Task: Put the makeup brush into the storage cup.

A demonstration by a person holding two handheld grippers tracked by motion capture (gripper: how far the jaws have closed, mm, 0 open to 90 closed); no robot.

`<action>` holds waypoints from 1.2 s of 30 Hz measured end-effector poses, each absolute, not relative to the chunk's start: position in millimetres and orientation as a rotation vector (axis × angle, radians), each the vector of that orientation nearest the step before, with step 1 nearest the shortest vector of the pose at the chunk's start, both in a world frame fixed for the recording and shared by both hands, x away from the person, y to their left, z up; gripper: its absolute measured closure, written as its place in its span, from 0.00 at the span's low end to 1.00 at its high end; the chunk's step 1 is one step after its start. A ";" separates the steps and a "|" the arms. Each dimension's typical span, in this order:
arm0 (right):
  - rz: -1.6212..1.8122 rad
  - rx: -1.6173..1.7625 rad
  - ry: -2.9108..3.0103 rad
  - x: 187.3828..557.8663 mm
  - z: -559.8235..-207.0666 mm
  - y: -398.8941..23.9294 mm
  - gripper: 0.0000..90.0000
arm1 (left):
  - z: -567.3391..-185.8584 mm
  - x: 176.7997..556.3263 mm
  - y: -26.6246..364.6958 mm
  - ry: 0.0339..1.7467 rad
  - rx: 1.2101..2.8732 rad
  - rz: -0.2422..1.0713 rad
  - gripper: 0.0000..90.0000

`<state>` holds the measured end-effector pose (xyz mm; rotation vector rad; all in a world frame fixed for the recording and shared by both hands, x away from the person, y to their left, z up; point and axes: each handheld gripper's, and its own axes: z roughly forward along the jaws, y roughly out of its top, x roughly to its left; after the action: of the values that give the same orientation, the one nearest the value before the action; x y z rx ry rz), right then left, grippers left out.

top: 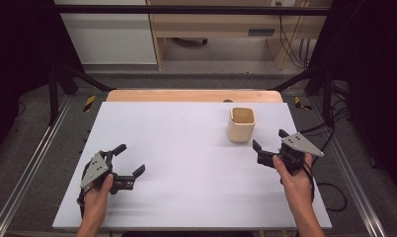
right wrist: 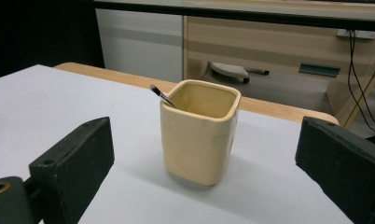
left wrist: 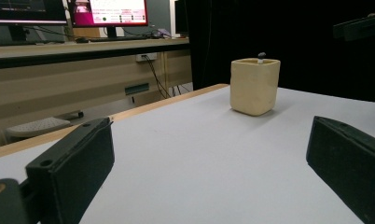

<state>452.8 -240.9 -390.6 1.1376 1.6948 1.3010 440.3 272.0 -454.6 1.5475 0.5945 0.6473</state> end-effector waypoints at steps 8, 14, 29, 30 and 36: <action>1.284 1.148 1.686 442.9 -397.7 -247.5 0.06 | -454.6 440.2 271.7 0.593 1.548 0.647 0.01; 1.284 1.152 1.674 437.2 -402.2 -252.6 0.06 | -454.6 440.3 271.5 0.594 1.548 0.648 0.01; 1.273 1.088 1.638 420.3 -424.9 -265.1 0.05 | -450.0 442.1 260.0 0.570 1.596 0.670 0.01; 1.275 1.087 1.635 419.8 -426.4 -265.7 0.05 | -449.0 442.2 260.4 0.572 1.595 0.668 0.01; 1.295 1.070 1.619 417.2 -437.1 -269.4 0.05 | -443.0 441.6 266.3 0.583 1.592 0.679 0.01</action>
<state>417.2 -269.4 -437.1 1.0701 1.6187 1.2951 441.6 266.3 -443.0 1.5915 0.5825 0.6787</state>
